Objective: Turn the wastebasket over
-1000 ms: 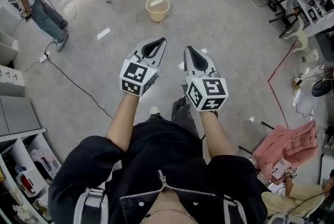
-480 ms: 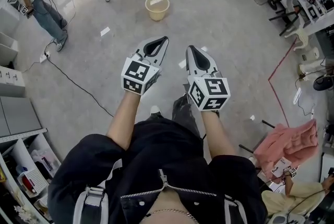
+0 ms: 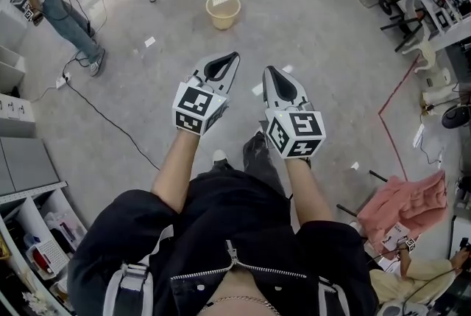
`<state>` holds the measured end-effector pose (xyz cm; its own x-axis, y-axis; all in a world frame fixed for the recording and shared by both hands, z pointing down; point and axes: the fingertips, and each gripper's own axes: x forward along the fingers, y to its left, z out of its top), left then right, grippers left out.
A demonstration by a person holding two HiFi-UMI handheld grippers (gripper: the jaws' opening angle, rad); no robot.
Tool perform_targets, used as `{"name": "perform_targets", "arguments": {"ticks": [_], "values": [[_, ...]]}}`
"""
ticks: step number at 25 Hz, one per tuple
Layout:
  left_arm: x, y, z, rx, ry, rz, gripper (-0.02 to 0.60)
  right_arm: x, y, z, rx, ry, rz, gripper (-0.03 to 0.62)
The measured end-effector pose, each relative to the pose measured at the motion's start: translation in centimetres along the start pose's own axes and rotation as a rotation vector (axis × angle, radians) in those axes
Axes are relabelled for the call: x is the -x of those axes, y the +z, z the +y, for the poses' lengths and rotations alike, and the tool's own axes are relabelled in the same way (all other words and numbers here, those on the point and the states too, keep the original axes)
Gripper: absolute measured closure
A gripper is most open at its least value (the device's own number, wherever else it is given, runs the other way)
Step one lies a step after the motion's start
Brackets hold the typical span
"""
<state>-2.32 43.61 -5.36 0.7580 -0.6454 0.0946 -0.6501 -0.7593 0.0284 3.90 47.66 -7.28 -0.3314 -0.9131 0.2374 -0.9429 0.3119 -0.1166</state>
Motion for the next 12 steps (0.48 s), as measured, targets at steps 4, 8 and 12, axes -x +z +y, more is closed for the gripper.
{"name": "perform_targets", "arguments": {"ticks": [4,8,12], "values": [[-1.5,-0.5,0.5,0.006,0.003,0.011,0.577,-1.2,-0.1,-0.7,0.003,0.012,0.021,0.583],[-3.4,-1.2,1.1,0.017,0.021,0.029,0.577,-3.0,-0.2,-2.0,-0.001,0.039,0.040,0.583],[-5.1,-1.4,3.0,0.022,0.053,0.045,0.577,-5.6,0.2,-3.7,-0.013,0.057,0.044,0.583]]}}
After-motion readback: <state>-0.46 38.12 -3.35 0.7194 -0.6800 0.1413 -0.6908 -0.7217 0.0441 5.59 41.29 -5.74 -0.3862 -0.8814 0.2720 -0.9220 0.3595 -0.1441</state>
